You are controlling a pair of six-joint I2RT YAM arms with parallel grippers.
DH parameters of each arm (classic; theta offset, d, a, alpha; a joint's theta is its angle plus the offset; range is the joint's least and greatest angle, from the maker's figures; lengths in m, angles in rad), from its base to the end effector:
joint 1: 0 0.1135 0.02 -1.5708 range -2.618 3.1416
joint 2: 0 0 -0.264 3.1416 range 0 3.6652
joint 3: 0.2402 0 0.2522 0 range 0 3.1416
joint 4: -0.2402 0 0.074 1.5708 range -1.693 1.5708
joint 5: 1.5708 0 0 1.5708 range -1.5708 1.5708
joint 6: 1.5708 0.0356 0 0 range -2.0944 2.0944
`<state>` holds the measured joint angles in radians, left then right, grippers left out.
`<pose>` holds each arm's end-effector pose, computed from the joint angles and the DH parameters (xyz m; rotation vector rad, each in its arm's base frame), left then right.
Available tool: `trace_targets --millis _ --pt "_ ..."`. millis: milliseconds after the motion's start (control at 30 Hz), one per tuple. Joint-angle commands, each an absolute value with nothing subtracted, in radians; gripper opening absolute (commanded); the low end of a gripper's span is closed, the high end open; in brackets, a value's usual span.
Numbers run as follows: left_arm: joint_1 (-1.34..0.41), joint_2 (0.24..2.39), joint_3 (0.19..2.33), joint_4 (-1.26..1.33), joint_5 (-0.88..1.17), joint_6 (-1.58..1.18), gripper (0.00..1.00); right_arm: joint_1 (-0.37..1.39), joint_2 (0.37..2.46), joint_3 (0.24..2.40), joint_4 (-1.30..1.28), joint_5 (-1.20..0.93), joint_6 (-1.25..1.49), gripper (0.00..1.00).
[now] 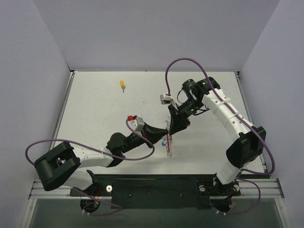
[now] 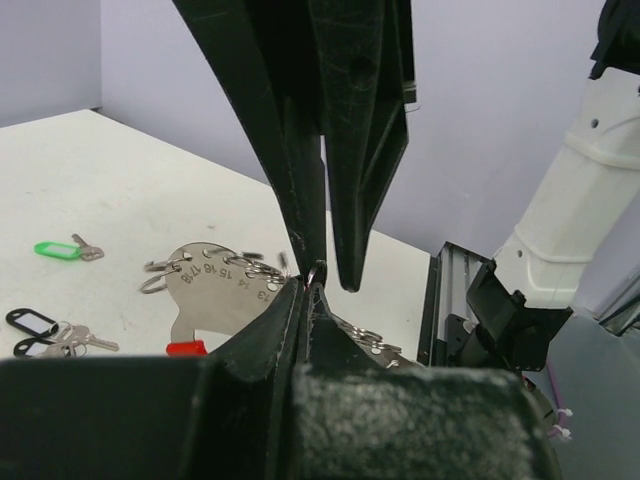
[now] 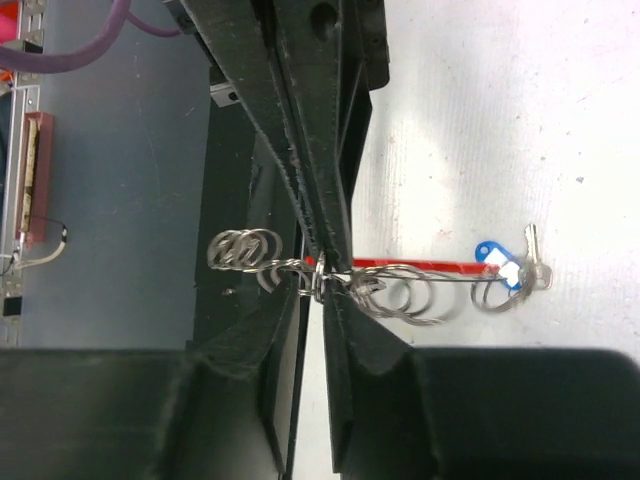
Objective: Put the keys on the keyring
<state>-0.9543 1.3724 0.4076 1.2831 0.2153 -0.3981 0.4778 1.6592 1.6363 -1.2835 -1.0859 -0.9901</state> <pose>0.1442 -0.2166 0.2392 0.5675 1.2493 -1.2885 0.2637 0.1720 0.3434 -1.6952 1.6008 1.2784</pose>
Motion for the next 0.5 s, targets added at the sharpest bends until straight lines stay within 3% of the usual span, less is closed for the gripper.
trace_targets --millis 0,233,333,467 --pt "-0.940 1.355 0.443 1.574 0.212 -0.402 0.00 0.494 1.635 1.646 -1.332 -1.103 -0.991 0.02" --pt "-0.917 1.283 0.500 1.259 0.288 -0.376 0.00 0.514 1.626 1.629 -1.301 -1.019 -0.951 0.00" --pt "-0.910 1.209 0.570 0.949 0.324 -0.324 0.00 0.511 1.620 1.629 -1.302 -1.003 -0.936 0.18" --pt "-0.908 1.149 0.658 0.607 0.368 -0.166 0.00 0.494 1.594 1.641 -1.356 -0.986 -0.965 0.35"
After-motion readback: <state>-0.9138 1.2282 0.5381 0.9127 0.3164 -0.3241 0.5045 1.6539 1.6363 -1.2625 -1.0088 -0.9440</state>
